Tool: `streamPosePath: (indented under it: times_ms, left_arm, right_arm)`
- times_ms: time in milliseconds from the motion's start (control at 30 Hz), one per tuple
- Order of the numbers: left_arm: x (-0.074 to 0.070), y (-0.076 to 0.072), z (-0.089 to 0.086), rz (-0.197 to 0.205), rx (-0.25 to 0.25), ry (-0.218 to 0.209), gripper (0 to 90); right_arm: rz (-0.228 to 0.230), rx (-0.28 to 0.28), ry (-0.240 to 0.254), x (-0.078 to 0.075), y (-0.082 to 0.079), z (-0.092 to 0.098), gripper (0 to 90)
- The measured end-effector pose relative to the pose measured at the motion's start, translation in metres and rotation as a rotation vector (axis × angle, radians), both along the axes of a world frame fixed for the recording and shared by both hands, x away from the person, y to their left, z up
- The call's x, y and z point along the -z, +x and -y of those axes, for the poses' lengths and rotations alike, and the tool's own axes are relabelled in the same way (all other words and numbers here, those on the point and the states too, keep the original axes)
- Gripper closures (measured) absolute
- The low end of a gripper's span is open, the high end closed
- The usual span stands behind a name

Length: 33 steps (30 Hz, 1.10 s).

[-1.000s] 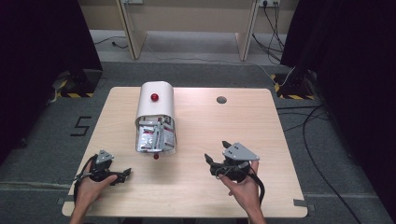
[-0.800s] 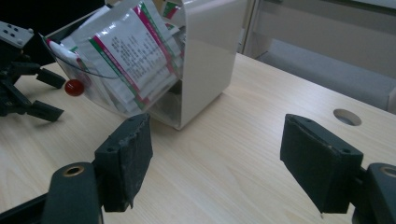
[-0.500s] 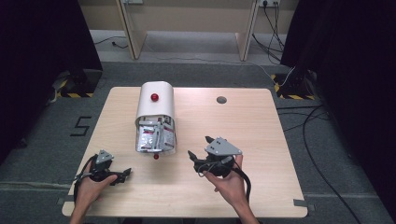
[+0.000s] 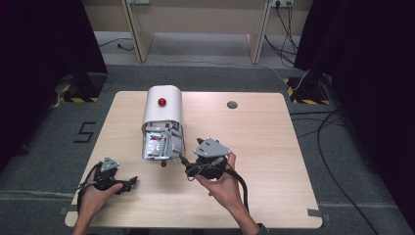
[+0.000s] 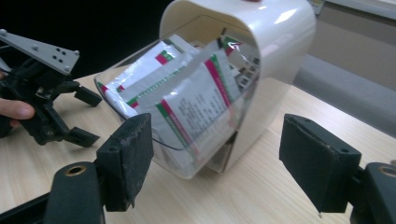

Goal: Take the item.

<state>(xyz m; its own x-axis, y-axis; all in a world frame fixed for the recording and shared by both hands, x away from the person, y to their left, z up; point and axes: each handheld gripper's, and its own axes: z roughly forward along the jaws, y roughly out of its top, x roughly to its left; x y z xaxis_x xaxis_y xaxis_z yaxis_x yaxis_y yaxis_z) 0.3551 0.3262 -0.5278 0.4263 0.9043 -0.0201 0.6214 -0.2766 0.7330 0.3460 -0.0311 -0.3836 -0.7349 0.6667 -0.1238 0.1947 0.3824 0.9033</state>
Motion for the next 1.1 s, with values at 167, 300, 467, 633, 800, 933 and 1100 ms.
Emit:
streamPosePath:
  times_ms: [167,300,467,633,800,933,1100]
  left_arm:
    - [0.0,0.0,0.0,0.0,0.0,0.001,0.0]
    - [0.0,0.0,0.0,-0.001,0.0,0.0,0.0]
    - [0.0,0.0,0.0,-0.001,0.0,0.0,0.0]
    - [0.0,0.0,0.0,-0.001,0.0,0.0,0.0]
    - [0.0,0.0,0.0,-0.001,0.0,0.001,0.0]
    - [0.0,0.0,0.0,-0.001,0.0,0.0,0.0]
    - [0.0,0.0,0.0,-0.001,0.0,0.0,0.0]
  right_arm:
    - [-0.008,-0.023,-0.009,-0.002,0.001,-0.01,28.1]
    - [-0.011,-0.035,-0.014,-0.003,0.003,-0.019,28.9]
    - [-0.008,-0.044,-0.029,-0.002,0.007,-0.031,29.6]
    - [-0.01,-0.044,-0.049,0.0,0.012,-0.042,31.8]
    - [-0.004,-0.021,-0.077,0.002,0.017,-0.046,36.0]
    - [0.004,-0.012,-0.079,0.002,0.019,-0.046,47.6]
    - [-0.011,0.009,-0.097,0.001,0.022,-0.047,53.0]
